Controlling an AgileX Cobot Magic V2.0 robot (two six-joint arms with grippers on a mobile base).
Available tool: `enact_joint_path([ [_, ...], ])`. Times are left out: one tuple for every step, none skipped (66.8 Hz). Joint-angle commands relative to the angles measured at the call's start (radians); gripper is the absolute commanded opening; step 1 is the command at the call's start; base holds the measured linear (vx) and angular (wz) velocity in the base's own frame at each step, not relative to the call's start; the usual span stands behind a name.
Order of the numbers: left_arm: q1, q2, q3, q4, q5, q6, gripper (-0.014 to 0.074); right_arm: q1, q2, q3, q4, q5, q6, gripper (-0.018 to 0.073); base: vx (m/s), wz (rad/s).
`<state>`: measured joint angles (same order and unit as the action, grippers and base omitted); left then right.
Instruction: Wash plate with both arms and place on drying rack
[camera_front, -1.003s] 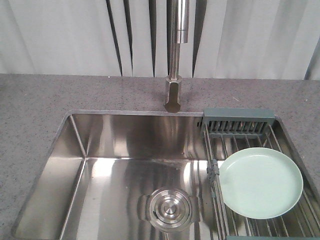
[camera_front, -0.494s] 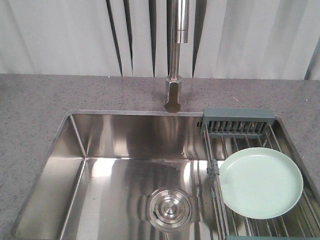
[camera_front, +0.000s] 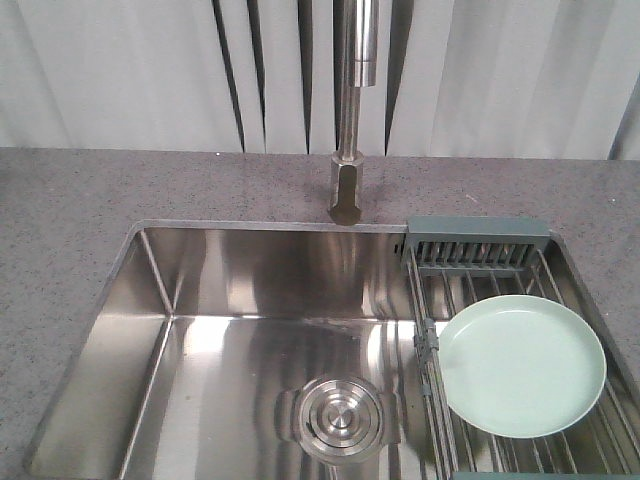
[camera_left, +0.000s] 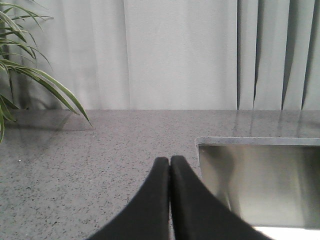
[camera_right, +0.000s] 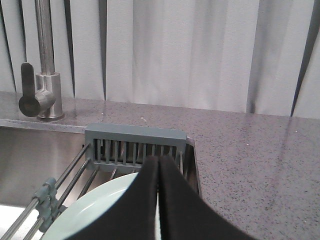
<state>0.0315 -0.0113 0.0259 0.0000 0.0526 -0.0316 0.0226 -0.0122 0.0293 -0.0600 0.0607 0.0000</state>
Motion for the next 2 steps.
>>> enact_joint_path([
  [-0.002, -0.014, -0.032, -0.009, -0.075, -0.003, -0.0006, -0.004, -0.004, 0.001, -0.009, -0.069, 0.0, -0.0009, 0.0, 0.0],
  [-0.002, -0.014, -0.032, -0.009, -0.075, -0.003, -0.0006, -0.004, -0.004, 0.001, -0.009, -0.069, 0.0, -0.0009, 0.0, 0.0],
])
